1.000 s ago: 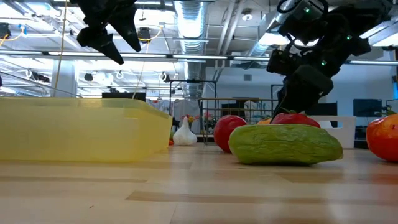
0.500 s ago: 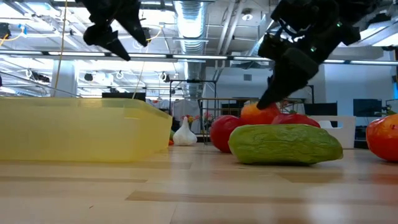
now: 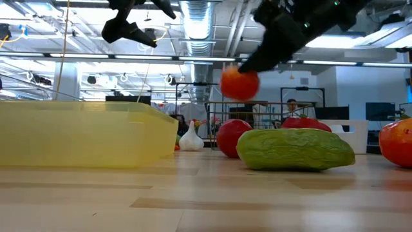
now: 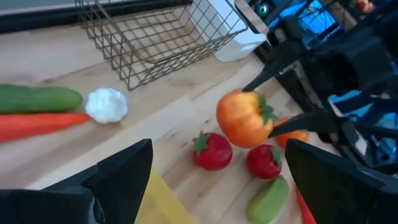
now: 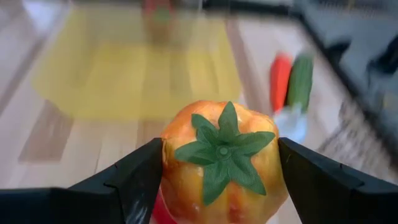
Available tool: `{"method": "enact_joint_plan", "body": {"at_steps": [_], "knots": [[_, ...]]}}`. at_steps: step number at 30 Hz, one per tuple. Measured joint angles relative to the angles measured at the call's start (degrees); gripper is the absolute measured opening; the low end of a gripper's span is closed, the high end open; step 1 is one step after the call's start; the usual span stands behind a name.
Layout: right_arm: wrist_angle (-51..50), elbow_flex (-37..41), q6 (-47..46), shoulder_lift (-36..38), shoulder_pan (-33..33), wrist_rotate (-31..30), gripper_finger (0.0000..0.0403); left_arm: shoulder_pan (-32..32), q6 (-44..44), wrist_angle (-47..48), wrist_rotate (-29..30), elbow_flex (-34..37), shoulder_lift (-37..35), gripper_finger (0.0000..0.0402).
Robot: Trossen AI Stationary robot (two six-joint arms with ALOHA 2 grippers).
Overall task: Sort produce into baskets
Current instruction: Put the left orange tomato into the transparent bin
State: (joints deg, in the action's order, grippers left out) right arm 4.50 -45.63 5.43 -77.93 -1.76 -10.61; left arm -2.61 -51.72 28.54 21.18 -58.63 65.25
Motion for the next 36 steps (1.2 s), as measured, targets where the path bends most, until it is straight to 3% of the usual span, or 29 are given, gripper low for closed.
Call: {"method": "enact_joint_plan", "body": {"at_steps": [7, 13, 36], "knots": [[16.90, -0.07, 11.68, -0.11, 0.00, 0.00, 0.0323, 0.02, -1.49, -4.10, -2.14, 0.00, 0.00, 0.0352], [24.45, -0.07, 19.13, -0.13, 0.01, 0.00, 0.0323, 0.02, -1.49, -9.96, -3.63, 0.00, 0.22, 0.0352], [30.34, -0.07, 25.26, -0.17, -0.82, 0.08, 0.0323, 0.67, 3.65, -26.89, -4.42, -0.02, 9.79, 0.0352]]}}
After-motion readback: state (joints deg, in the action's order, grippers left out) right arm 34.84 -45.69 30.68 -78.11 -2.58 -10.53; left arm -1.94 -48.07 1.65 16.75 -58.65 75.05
